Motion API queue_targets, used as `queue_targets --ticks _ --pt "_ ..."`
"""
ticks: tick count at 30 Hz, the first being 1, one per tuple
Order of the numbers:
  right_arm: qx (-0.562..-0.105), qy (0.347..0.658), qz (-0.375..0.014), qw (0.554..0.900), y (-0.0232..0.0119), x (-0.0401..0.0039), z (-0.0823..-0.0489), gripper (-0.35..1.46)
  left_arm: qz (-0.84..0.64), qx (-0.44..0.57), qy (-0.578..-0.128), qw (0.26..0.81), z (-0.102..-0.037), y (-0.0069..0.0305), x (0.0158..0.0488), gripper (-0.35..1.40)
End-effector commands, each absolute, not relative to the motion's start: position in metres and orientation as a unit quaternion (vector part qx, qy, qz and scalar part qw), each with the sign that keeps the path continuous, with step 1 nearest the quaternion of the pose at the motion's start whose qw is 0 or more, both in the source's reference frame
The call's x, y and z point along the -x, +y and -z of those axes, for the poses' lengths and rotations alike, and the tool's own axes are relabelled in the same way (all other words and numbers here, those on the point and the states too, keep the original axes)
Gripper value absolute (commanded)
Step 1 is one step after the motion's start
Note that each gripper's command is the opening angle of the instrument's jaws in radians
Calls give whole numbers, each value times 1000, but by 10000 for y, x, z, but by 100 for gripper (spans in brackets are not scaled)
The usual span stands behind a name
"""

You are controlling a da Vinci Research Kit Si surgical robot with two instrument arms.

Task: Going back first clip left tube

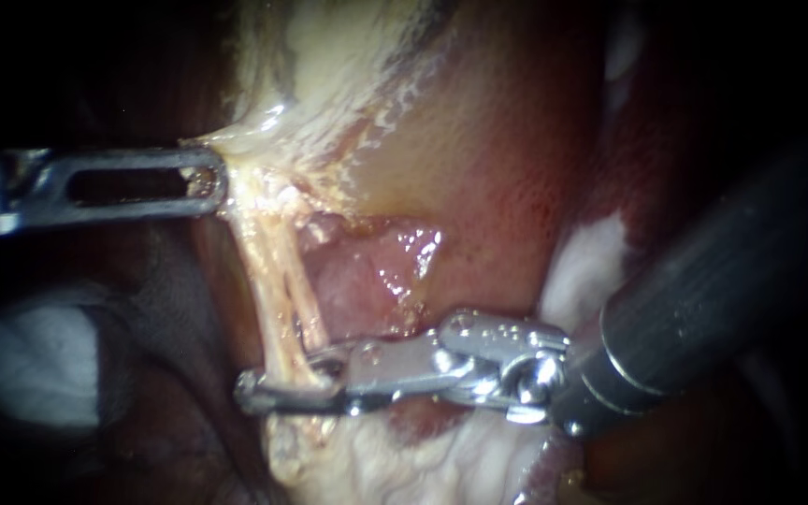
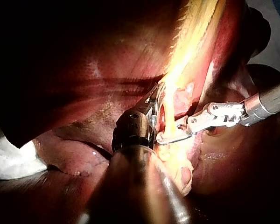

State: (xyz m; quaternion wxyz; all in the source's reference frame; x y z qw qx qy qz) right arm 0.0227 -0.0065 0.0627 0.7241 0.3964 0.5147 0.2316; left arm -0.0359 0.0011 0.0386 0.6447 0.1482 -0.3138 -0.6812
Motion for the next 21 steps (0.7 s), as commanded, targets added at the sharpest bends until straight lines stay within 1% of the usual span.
queue_targets --ticks 1,7,10,11,14,17,21 --pt "-398 515 -230 723 -65 -227 -627 -35 681 -148 -314 645 -385 11 359 -35" --pt "-403 514 -226 723 -65 -228 -627 -33 682 -148 -314 645 -384 10 359 -35" --pt "-404 515 -230 720 -64 -234 -626 30 682 -148 -314 644 -384 10 359 -35" --pt "-398 523 -229 718 -63 -237 -626 45 682 -147 -313 644 -384 10 359 -35" --pt "-385 543 -219 714 -61 -242 -626 54 682 -147 -313 644 -382 9 361 -35" --pt "-365 563 -204 713 -58 -248 -628 58 683 -146 -313 644 -380 8 362 -35" --pt "-345 582 -188 712 -56 -254 -631 60 683 -146 -313 643 -379 7 363 -35"
